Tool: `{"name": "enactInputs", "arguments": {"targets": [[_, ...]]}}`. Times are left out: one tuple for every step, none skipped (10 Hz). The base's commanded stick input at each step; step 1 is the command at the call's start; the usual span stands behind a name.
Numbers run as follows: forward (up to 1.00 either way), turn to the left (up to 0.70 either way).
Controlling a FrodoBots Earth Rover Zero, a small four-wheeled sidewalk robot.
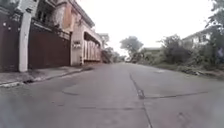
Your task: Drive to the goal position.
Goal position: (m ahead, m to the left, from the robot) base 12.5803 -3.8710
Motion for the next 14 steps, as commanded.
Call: {"name": "enactInputs", "arguments": {"targets": [[1.00, 0.08], [1.00, 0.08], [1.00, 0.08], [1.00, 0.08], [1.00, 0.08], [1.00, 0.08], [1.00, -0.22], [1.00, -0.32], [1.00, -0.32], [1.00, -0.32], [1.00, -0.32], [1.00, -0.09], [1.00, 0.08], [1.00, 0.08]]}}
